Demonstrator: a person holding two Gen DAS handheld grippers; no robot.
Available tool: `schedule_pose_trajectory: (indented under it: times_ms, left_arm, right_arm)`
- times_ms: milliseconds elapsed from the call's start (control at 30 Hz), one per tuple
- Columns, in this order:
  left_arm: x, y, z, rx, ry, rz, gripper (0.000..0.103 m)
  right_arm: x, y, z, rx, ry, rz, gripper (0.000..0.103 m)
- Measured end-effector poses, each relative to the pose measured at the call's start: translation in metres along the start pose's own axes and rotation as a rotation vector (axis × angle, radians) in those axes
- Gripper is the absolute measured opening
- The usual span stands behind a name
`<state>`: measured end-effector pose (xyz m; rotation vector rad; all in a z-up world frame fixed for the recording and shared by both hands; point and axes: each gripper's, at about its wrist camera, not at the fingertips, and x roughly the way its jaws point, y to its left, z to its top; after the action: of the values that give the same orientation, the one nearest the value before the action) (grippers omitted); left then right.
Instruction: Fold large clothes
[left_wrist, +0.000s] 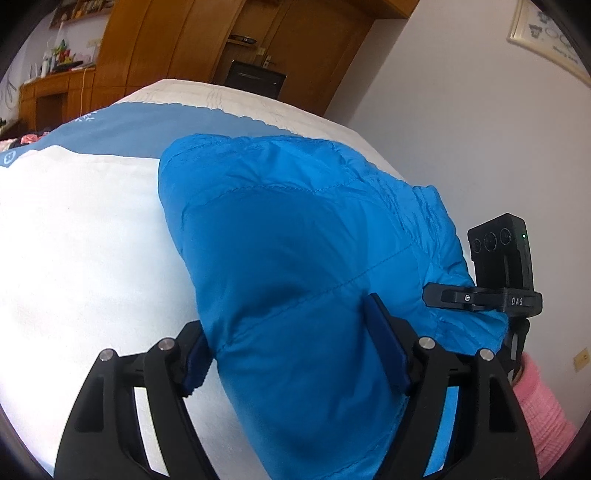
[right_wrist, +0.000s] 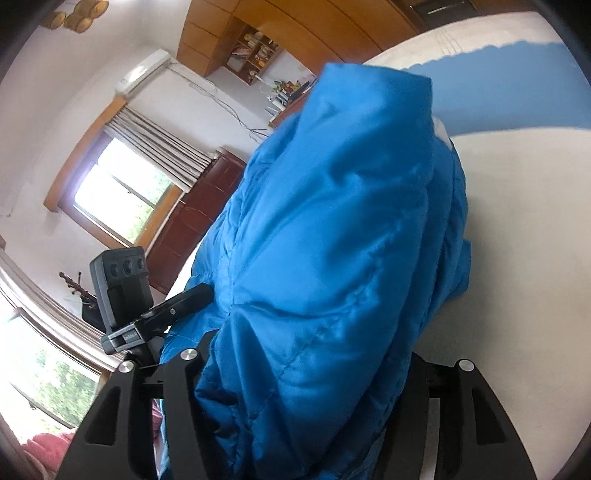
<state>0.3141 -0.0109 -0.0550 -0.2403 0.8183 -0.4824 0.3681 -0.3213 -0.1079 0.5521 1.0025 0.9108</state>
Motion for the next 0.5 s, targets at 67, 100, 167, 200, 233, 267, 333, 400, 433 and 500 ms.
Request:
schedule_pose_trajectory:
  times_ms: [67,100,167,200,233,267,333,400,433,500]
  left_arm:
    - [0.002,0.005,-0.003,-0.005,0.004,0.002,0.079]
    - [0.002,0.006,-0.007,-0.018,0.005,-0.004,0.081]
    - [0.000,0.010,-0.011,-0.035,0.006,-0.013,0.083]
    - [0.004,0.013,-0.006,-0.040,0.006,-0.012,0.083]
    - [0.002,0.013,-0.007,-0.042,0.005,-0.010,0.084]
    - [-0.001,0.012,-0.008,-0.044,0.004,-0.003,0.085]
    - [-0.006,0.009,-0.008,-0.048,0.005,0.020,0.087]
    - [-0.014,0.006,-0.003,-0.046,-0.011,0.061,0.086]
    - [-0.017,0.006,-0.001,-0.041,-0.019,0.085,0.086]
    - [-0.034,-0.001,-0.001,-0.030,-0.042,0.156,0.089]
  right_arm:
    - [0.003,-0.008,0.002,0.015,0.005,0.007,0.069]
    - [0.005,-0.011,0.004,0.027,0.009,0.008,0.071]
    - [0.003,-0.011,0.005,0.030,0.009,0.007,0.073]
    - [0.004,-0.010,0.007,0.031,0.007,0.001,0.073]
    - [0.004,-0.011,0.007,0.038,0.005,-0.004,0.074]
    - [0.003,-0.008,0.008,0.042,0.003,-0.008,0.076]
    - [0.000,-0.001,0.008,0.060,-0.003,-0.031,0.079]
    - [-0.007,0.008,0.005,0.045,-0.013,-0.076,0.080]
    - [-0.014,0.015,0.002,0.031,-0.023,-0.120,0.081]
    - [-0.026,0.026,-0.004,0.017,-0.037,-0.176,0.081]
